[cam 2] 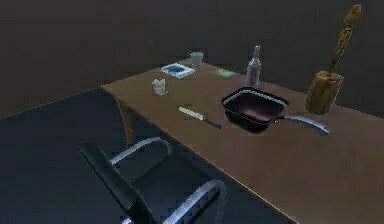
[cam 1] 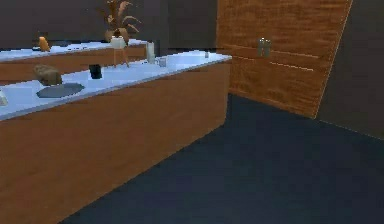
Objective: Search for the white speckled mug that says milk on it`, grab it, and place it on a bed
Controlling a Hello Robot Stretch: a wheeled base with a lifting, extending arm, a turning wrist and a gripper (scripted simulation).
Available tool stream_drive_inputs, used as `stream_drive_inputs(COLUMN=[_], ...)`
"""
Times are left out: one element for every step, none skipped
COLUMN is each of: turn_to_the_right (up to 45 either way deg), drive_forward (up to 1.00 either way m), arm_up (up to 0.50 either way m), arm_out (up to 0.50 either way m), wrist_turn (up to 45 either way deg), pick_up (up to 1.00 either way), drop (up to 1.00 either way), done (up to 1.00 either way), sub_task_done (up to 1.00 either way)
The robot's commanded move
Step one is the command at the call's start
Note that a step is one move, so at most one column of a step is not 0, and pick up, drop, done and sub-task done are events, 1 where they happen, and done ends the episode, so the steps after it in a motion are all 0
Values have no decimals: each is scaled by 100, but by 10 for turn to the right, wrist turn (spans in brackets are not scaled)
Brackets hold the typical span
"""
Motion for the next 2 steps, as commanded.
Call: stream_drive_inputs(turn_to_the_right=[0, -30], drive_forward=[100, 0], arm_up=[0, 0], arm_out=[0, 0], wrist_turn=[0, 0], pick_up=[0, 0], drop=[0, 0], done=[0, 0], sub_task_done=[0, 0])
